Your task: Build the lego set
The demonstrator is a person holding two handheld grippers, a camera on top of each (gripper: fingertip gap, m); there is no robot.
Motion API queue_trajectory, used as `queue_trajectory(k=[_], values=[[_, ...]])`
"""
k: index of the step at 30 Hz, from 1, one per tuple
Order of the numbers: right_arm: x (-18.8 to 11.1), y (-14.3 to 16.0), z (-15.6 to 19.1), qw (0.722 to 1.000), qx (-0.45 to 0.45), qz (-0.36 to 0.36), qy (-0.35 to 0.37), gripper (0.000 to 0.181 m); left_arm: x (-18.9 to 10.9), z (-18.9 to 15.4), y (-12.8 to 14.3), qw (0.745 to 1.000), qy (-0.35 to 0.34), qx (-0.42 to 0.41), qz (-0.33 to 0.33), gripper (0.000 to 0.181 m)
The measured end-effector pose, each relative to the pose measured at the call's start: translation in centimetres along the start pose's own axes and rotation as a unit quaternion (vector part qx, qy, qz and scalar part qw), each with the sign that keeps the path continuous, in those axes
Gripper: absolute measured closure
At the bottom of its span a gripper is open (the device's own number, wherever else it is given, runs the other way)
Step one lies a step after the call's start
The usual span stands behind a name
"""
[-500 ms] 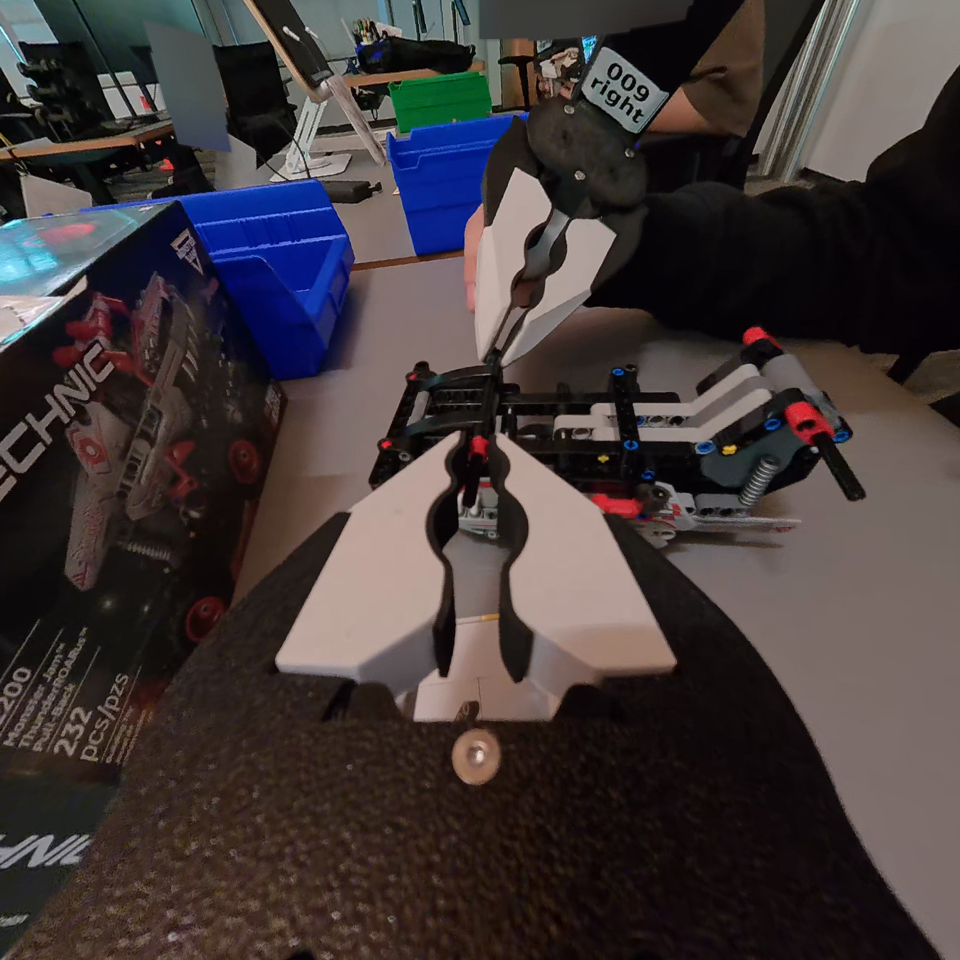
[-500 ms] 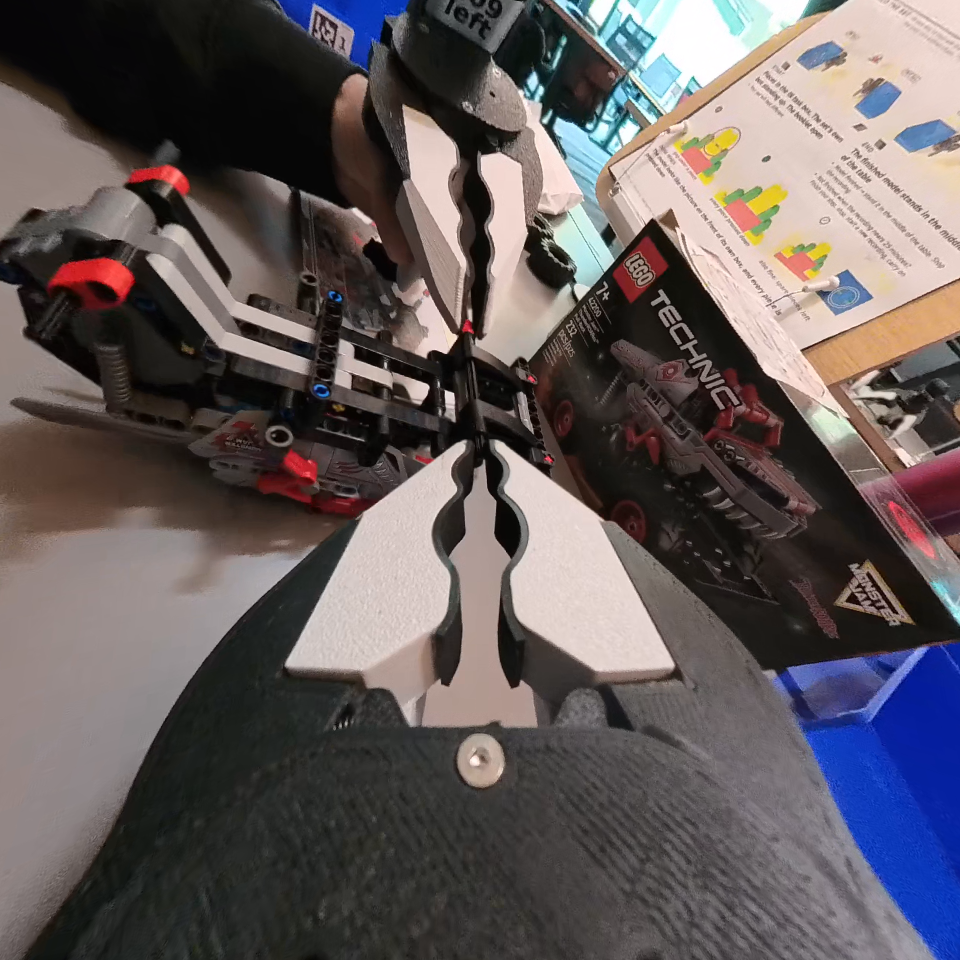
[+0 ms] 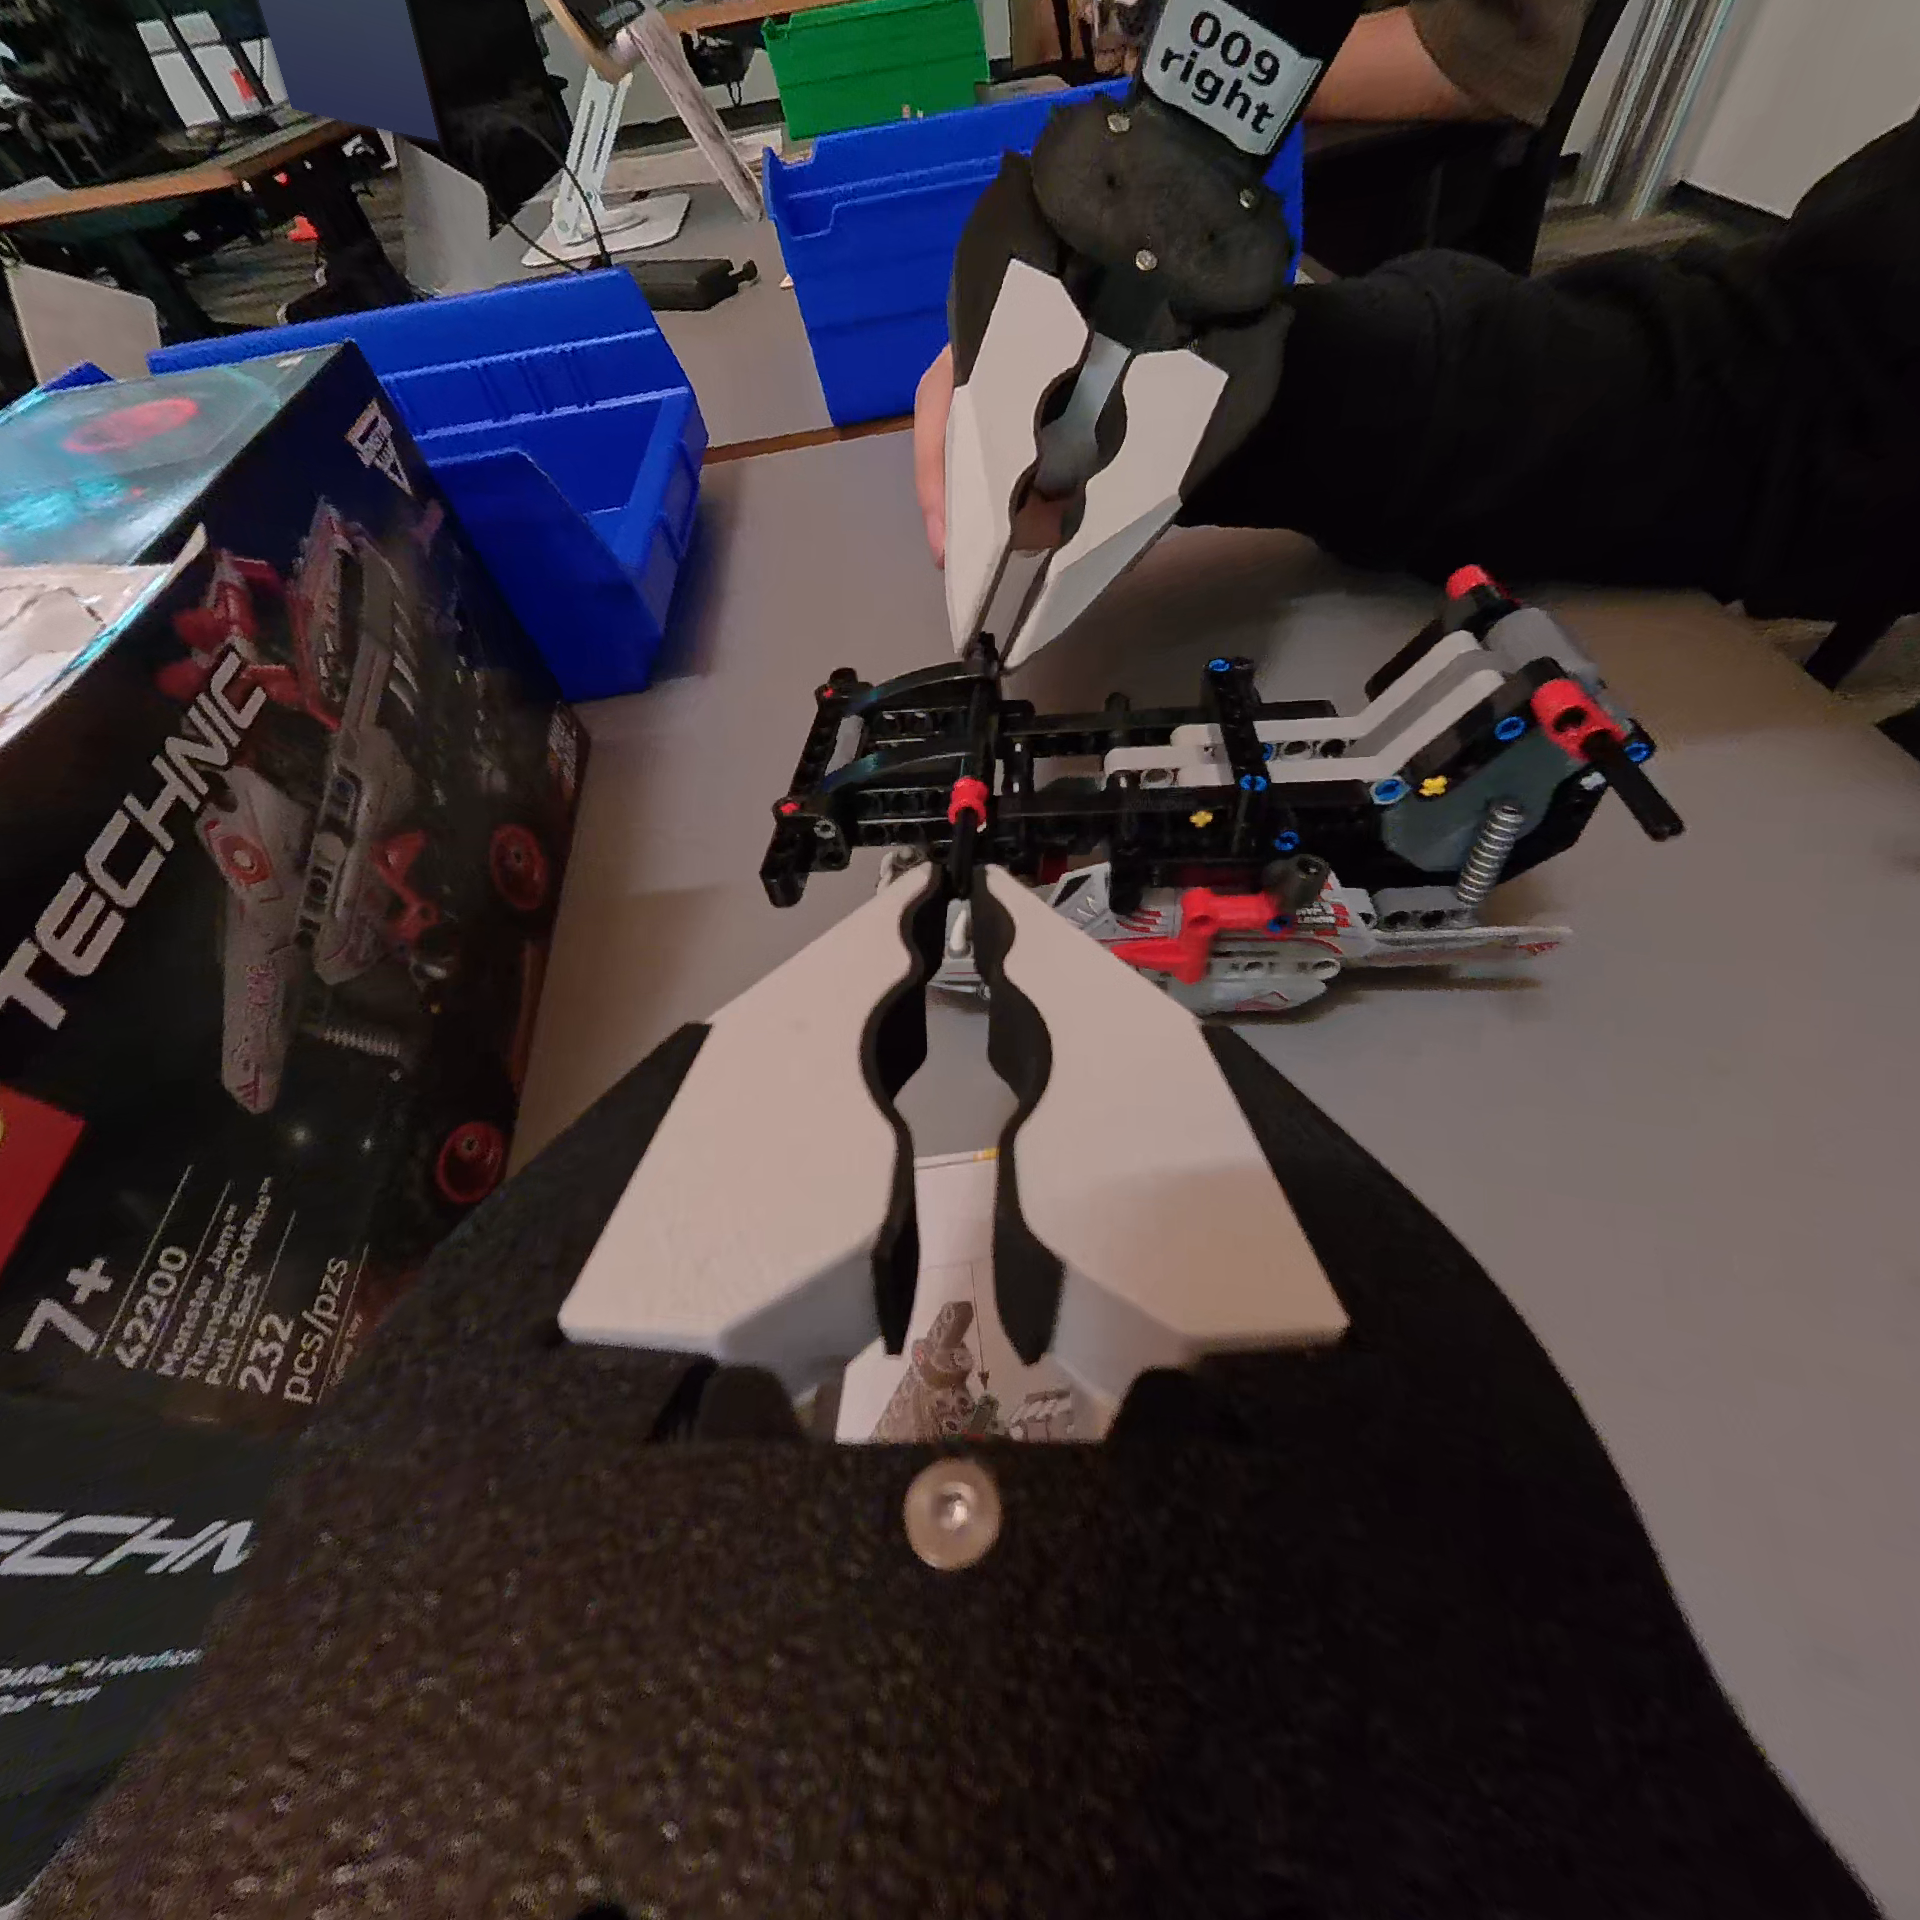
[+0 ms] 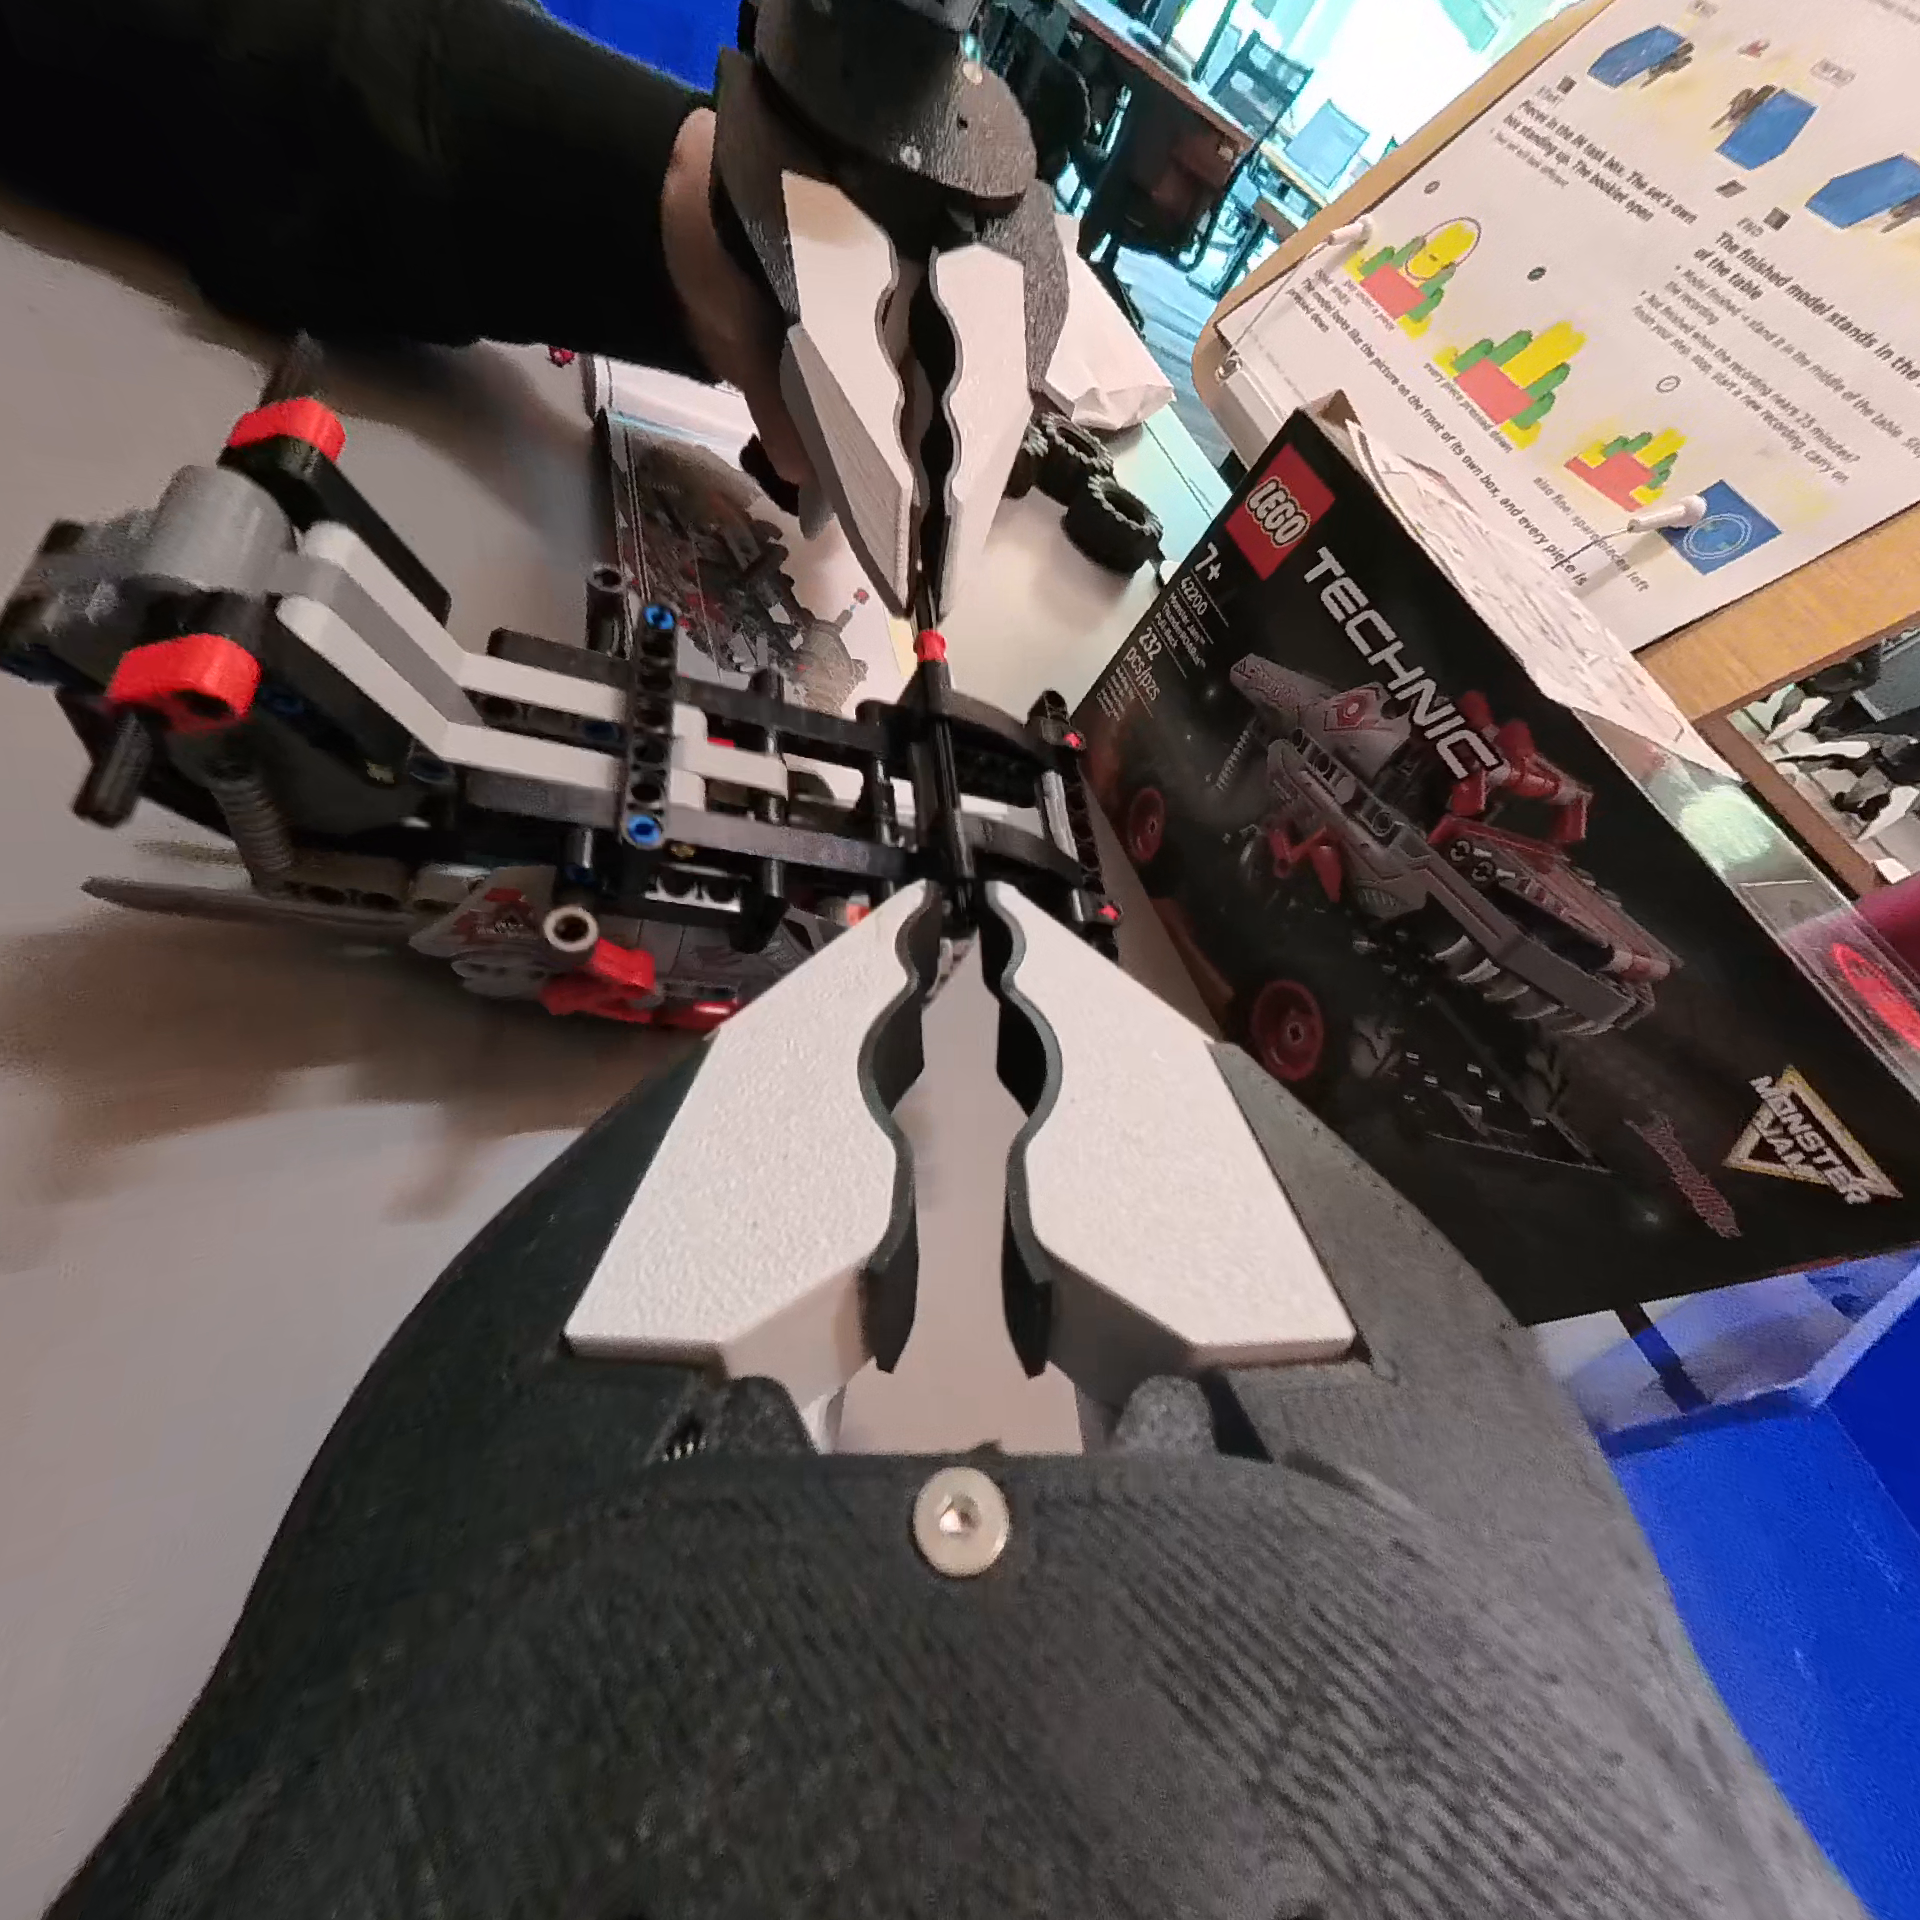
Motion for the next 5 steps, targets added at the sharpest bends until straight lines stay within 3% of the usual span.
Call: queue_trajectory(k=[1,5], values=[[0.03,-0.03,0.02,1.0,0.002,0.0,-0.001,0.175,0.04,0.03,-0.01,1.0,-0.003,0.002,0.0,0.18],[-0.1,0.03,-0.08,1.0,0.012,-0.002,-0.006,0.176,0.17,0.09,0.01,1.0,-0.002,-0.001,-0.006,0.18]])
Point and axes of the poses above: each gripper's, where its closed fingertips meet, x out along the fingers, y out of its underside, z = x × y across the jaws, the point moved 8 cm from there along -x, back along the fingers, and after that the axes turned 11 degrees about y, right-handed, at the moved point
